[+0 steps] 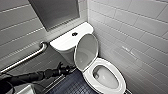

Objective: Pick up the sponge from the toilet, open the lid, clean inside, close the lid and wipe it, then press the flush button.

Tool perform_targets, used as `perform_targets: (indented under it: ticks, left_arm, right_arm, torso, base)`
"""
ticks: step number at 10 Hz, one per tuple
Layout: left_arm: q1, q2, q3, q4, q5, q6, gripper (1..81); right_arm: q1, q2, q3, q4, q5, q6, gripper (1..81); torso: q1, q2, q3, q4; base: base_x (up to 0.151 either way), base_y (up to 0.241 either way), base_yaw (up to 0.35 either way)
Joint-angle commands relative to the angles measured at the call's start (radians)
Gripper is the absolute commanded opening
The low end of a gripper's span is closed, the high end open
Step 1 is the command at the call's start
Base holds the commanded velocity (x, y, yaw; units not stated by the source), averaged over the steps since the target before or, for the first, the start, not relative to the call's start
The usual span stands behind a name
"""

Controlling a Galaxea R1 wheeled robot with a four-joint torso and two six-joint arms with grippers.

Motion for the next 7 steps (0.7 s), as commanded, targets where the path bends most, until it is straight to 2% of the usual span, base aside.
perform_targets:
  ticks: [1, 3, 6, 7]
  left_arm:
    - [-0.147, -0.036, -0.003, -0.016, 0.046, -0.023, 81.1]
    - [-0.164, -0.024, -0.016, -0.016, 0.050, -0.025, 81.1]
    - [-0.144, 0.056, 0.006, 0.013, 0.066, -0.023, 81.1]
    - [-0.139, 0.080, 0.015, 0.020, 0.102, -0.020, 81.1]
  right_arm:
    - [-0.003, -0.039, 0.033, -0.025, -0.052, -0.004, 1.0]
    - [-0.003, -0.037, 0.033, -0.025, -0.052, -0.004, 1.0]
    - [0.006, -0.033, 0.029, -0.025, -0.052, -0.004, 1.0]
    - [0.006, -0.030, 0.027, -0.025, -0.053, -0.004, 1.0]
  torso:
    - [0.000, 0.000, 0.000, 0.000]
    - [0.000, 0.000, 0.000, 0.000]
    - [0.000, 0.000, 0.000, 0.000]
    - [0.000, 0.000, 0.000, 0.000]
  base:
    - [0.000, 0.000, 0.000]
    - [0.000, 0.000, 0.000]
    - [0.000, 0.000, 0.000]
    - [0.000, 0.000, 0.000]
